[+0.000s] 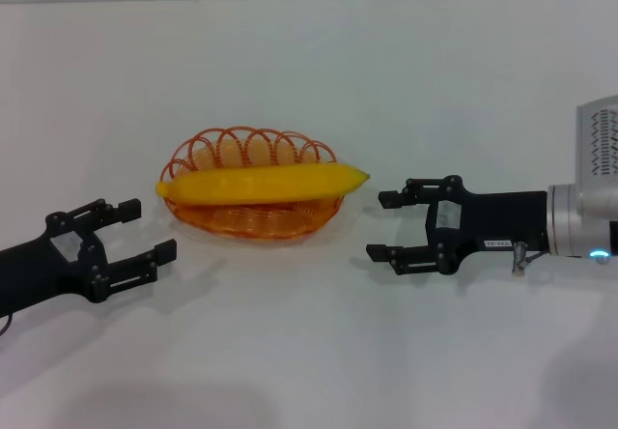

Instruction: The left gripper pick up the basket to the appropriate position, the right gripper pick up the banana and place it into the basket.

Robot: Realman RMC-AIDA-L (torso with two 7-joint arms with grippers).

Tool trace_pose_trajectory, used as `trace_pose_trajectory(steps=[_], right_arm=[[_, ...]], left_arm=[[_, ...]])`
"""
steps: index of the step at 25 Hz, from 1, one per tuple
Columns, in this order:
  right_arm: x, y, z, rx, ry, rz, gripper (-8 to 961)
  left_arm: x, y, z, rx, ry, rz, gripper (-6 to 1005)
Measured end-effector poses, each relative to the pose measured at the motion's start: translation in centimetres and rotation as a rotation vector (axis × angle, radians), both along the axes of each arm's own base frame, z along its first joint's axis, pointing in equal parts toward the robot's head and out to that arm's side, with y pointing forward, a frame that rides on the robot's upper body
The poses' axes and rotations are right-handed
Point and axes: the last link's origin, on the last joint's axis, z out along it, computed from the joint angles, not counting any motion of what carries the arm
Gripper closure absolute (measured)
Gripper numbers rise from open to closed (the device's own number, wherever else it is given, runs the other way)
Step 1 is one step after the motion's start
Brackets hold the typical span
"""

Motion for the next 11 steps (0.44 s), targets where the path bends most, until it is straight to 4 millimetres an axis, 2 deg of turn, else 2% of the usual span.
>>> trace_pose_trajectory(steps=[11], right_arm=[[-0.30,0.17,0.18,0.013,0.025,-0.003,194]], left_arm=[[-0.01,0.00,0.00,-0.001,0.001,-0.001,198]])
